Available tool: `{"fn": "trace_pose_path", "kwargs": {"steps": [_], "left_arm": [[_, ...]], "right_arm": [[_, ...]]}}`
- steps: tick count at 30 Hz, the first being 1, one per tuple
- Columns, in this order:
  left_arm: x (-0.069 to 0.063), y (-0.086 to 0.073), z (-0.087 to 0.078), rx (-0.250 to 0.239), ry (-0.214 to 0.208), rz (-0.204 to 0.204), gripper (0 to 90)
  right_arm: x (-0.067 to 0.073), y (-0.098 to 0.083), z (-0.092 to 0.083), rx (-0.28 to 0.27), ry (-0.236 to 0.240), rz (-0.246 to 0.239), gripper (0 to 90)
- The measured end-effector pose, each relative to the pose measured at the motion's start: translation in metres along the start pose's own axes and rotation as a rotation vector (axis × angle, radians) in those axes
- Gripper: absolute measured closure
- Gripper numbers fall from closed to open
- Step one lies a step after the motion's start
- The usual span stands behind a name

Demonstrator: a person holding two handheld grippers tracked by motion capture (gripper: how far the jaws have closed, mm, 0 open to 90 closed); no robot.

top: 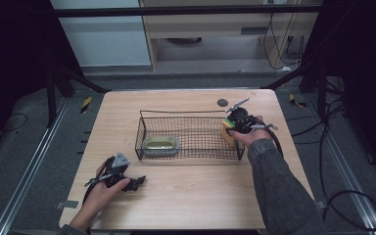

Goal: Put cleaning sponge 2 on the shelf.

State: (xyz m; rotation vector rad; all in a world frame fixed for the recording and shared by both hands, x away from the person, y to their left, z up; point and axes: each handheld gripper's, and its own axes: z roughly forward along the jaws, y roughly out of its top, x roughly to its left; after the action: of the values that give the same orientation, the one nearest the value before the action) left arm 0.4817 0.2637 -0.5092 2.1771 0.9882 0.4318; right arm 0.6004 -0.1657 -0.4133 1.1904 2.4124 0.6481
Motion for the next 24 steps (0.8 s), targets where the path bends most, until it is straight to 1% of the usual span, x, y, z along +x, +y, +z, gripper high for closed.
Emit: {"fn": "trace_pose_path", "kwargs": {"steps": [6, 19, 23, 24], "left_arm": [[0.0, 0.0, 0.0, 0.0, 0.001, -0.001, 0.0], [-0.0001, -0.0001, 0.0, 0.0, 0.0, -0.001, 0.0], [0.0, -0.0001, 0.0, 0.0, 0.0, -0.001, 0.0], [0.0, -0.0001, 0.0, 0.0, 0.0, -0.001, 0.0]], "right_arm": [[0.0017, 0.0007, 0.0006, -0.001, -0.001, -0.01, 64.1], [0.0038, 0.001, 0.0002, -0.002, 0.005, -0.012, 62.8], [0.0033, 0.0014, -0.0012, -0.006, 0.002, -0.008, 60.4], [0.0025, 0.0014, -0.002, -0.011, -0.003, -0.009, 58.6]]}}
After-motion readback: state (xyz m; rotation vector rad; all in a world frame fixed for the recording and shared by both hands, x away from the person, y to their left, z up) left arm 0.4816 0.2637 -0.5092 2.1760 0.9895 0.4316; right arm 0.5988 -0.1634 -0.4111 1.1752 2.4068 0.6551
